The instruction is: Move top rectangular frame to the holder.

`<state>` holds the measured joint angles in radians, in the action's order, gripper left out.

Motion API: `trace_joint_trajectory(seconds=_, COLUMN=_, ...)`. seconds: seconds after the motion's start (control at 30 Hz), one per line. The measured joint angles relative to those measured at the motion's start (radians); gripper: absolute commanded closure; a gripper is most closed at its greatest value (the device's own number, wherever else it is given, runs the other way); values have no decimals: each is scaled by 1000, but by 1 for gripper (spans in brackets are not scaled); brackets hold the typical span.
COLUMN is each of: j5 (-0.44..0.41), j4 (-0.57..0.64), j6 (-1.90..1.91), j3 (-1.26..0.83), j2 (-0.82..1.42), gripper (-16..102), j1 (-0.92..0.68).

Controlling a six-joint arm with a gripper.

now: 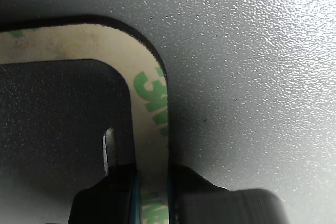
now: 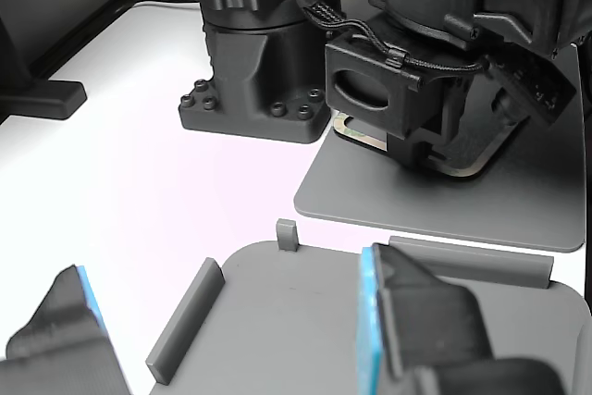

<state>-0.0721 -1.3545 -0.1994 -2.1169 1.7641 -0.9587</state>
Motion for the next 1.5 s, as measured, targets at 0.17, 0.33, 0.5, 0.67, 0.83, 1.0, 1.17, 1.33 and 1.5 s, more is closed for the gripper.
trace_joint_trajectory(seconds=0.17, j5=-6, j4=-51, j6=31, j3=72, j2=0, gripper=97, j1=2)
trace_joint_trajectory(seconds=0.33, j5=-12, j4=-123, j6=52, j3=181, j2=-29, gripper=97, j1=32)
trace_joint_trajectory(seconds=0.5, j5=-23, j4=-199, j6=103, j3=298, j2=-37, gripper=97, j1=81)
trace_joint_trajectory(seconds=0.67, j5=-25, j4=-279, j6=201, j3=434, j2=-87, gripper=97, j1=146)
trace_joint_trajectory(seconds=0.83, j5=-61, j4=-291, j6=354, j3=558, j2=-112, gripper=97, j1=195)
trace_joint_trajectory(seconds=1.0, j5=-75, j4=-291, j6=454, j3=634, j2=-143, gripper=97, j1=250)
trace_joint_trajectory(seconds=1.17, j5=-72, j4=-291, j6=479, j3=687, j2=-160, gripper=97, j1=304)
trace_joint_trajectory(seconds=1.33, j5=-25, j4=-291, j6=434, j3=739, j2=-213, gripper=97, j1=393)
trace_joint_trajectory(seconds=1.5, j5=17, j4=-291, j6=446, j3=804, j2=-264, gripper=97, j1=479)
